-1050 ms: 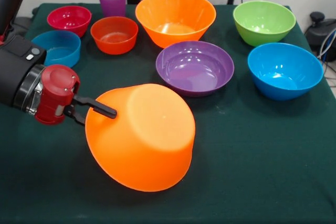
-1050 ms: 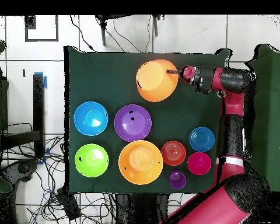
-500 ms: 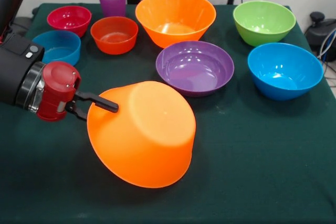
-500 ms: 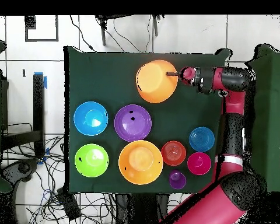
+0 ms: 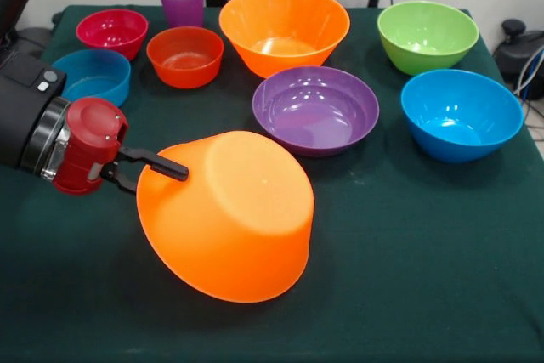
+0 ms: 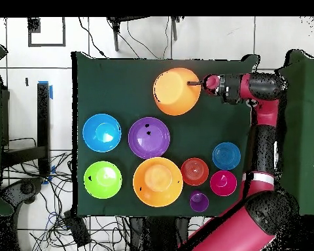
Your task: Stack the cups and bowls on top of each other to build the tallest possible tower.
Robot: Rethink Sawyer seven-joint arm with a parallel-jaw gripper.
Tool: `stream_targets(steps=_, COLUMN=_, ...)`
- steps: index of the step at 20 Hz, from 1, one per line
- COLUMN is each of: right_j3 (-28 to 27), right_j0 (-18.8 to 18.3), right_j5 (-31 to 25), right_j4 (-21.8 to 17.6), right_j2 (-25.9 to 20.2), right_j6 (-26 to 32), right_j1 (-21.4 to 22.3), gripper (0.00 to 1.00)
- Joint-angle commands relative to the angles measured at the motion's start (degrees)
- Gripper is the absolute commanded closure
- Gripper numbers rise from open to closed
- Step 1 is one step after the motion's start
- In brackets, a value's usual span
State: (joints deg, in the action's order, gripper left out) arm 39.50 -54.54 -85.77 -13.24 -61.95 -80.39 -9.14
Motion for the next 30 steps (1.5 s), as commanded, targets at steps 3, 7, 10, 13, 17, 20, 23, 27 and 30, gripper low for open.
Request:
stream_targets(steps=3, right_j3=-6.1, right_j0=3.0, right_j5=5.1, right_j4=-15.0, right_j2=9.5, right_j6=24.1, right_j1=1.0, gripper=0.0)
stream_targets(steps=7, right_j3=-7.6, right_j0=3.6, right_j5=2.4, right_j4=-15.0, right_j2=9.3, right_j6=23.8, right_j1=0.7, gripper=0.0)
stream_targets(steps=10, right_j3=-8.7, right_j0=4.2, right_j5=-0.7, right_j4=-14.8, right_j2=9.4, right_j6=22.2, right_j1=0.8, gripper=0.0)
stream_targets(steps=13, right_j3=-9.7, right_j0=4.6, right_j5=-3.3, right_j4=-14.3, right_j2=9.2, right_j6=21.1, right_j1=0.8, gripper=0.0)
stream_targets(steps=17, right_j3=-9.9, right_j0=4.5, right_j5=-3.8, right_j4=-13.0, right_j2=8.6, right_j6=20.7, right_j1=-0.1, gripper=0.0)
stream_targets(steps=20, right_j3=-10.1, right_j0=4.5, right_j5=-4.3, right_j4=-11.8, right_j2=7.7, right_j6=20.6, right_j1=-1.0, gripper=0.0)
stream_targets(steps=23, right_j3=-8.8, right_j0=4.0, right_j5=-3.8, right_j4=-10.6, right_j2=7.7, right_j6=20.3, right_j1=-1.0, gripper=0.0)
stream_targets(steps=27, right_j3=-6.7, right_j0=3.2, right_j5=-2.5, right_j4=-9.6, right_j2=7.9, right_j6=20.3, right_j1=-0.4, gripper=0.0)
stream_targets(steps=30, right_j3=-5.3, right_j0=3.0, right_j5=-0.4, right_j4=-11.2, right_j2=9.5, right_j6=20.3, right_j1=1.8, gripper=0.0)
